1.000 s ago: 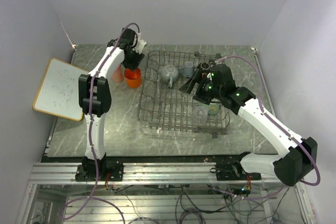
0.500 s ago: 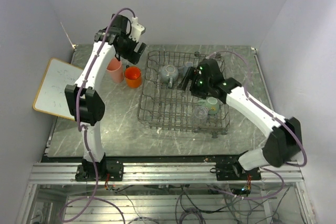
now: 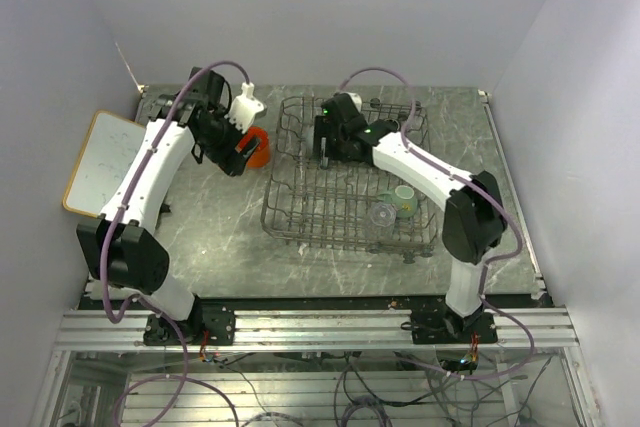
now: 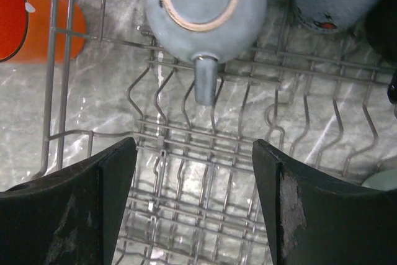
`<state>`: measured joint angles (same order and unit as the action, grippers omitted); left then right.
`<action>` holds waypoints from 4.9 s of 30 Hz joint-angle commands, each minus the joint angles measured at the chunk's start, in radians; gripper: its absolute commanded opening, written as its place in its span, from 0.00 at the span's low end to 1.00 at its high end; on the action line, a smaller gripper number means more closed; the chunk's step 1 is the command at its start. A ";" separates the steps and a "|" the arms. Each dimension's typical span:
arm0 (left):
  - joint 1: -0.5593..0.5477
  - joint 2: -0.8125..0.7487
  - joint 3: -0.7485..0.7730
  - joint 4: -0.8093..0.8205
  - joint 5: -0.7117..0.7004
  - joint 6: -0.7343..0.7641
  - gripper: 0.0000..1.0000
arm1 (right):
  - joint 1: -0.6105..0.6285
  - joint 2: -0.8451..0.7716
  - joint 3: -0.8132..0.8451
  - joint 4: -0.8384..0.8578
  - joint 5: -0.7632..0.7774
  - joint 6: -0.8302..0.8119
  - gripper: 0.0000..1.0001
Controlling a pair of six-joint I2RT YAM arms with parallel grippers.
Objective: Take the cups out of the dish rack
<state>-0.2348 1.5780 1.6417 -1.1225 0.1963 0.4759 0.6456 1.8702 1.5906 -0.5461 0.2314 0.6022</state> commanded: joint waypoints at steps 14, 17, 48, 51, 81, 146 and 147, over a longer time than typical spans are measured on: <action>0.032 -0.014 -0.294 0.142 0.000 0.017 0.82 | 0.016 0.297 0.223 -0.050 0.145 -0.157 0.64; 0.032 -0.026 -0.285 0.132 0.010 0.023 0.83 | 0.014 0.338 0.256 -0.053 0.144 -0.168 0.58; 0.032 -0.246 -0.366 0.195 0.139 0.153 1.00 | 0.029 0.109 0.162 0.157 0.201 -0.167 0.00; 0.032 -0.289 -0.389 0.244 0.157 0.185 0.99 | 0.030 0.057 0.155 0.135 0.142 -0.132 0.00; 0.014 -0.863 -0.844 0.712 0.489 0.823 0.96 | 0.042 -0.372 -0.572 1.131 -0.948 0.845 0.00; 0.275 0.156 -0.355 0.549 -0.248 0.358 0.07 | -0.240 -0.606 -0.328 -0.023 -0.412 0.116 0.89; 0.278 0.165 -0.353 0.555 -0.248 0.357 0.07 | -0.246 -0.606 -0.333 -0.024 -0.412 0.111 0.89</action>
<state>0.0238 1.7367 1.2259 -0.6479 -0.0288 0.8680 0.4213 1.2690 1.2713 -0.5343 -0.2081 0.7612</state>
